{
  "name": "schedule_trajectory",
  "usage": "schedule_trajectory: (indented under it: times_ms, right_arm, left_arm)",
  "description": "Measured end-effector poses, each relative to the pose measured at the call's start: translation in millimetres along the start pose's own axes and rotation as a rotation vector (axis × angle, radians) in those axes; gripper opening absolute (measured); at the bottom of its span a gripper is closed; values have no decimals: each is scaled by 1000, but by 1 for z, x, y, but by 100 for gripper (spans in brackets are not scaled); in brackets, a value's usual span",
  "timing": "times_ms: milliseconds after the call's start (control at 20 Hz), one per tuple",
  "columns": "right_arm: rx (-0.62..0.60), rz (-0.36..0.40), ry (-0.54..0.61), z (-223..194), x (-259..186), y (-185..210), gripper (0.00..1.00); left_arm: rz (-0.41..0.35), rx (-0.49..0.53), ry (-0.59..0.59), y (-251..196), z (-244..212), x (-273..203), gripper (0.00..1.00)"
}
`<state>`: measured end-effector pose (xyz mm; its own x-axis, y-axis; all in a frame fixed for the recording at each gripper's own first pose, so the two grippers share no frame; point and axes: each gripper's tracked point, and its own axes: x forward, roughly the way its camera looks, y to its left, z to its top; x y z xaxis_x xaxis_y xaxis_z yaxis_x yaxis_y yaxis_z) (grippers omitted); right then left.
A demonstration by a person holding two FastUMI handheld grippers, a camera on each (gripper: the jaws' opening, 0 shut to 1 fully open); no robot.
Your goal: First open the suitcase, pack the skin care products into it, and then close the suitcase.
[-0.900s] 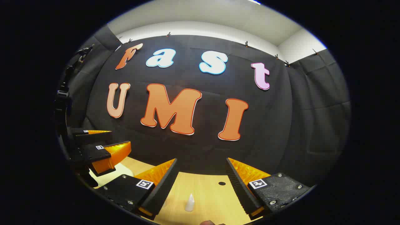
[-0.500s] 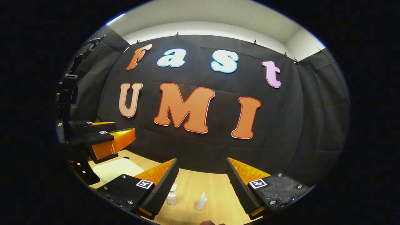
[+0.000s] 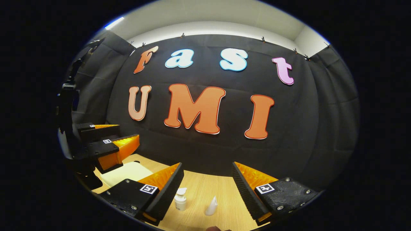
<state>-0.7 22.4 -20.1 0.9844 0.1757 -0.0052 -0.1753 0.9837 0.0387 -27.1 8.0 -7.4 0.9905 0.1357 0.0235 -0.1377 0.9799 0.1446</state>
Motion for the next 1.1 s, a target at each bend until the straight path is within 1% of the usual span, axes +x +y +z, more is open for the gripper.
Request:
schedule_trajectory:
  times_ms: [50,100,200,250,450,600,750,850,950,1100]
  right_arm:
    - [1,1,-1,-1,0,-3,95]
    - [0,1,0,-2,0,-7,95]
    - [-8,-2,-3,-4,0,-16,95]
    - [-11,-1,-4,-5,1,-21,95]
    - [0,-7,-2,-10,5,-43,96]
    - [6,4,4,-16,6,-56,96]
    - [-6,-33,30,-27,7,-72,95]
    - [-8,-74,42,-30,8,-78,95]
    - [-9,-119,62,-35,9,-81,95]
    - [-18,-147,81,-40,16,-79,95]
  left_arm:
    - [-8,39,12,-3,-8,1,95]
    - [-22,84,32,-10,-18,2,98]
    - [-48,171,74,-21,-41,4,100]
    - [-59,200,91,-26,-52,2,99]
    - [-76,297,177,-36,-94,7,100]
    - [-98,413,259,-41,-134,11,99]
    - [-136,526,327,-43,-176,9,99]
    - [-174,593,379,-41,-207,9,98]
    - [-209,660,421,-36,-234,9,98]
    - [-242,740,484,-23,-271,9,98]
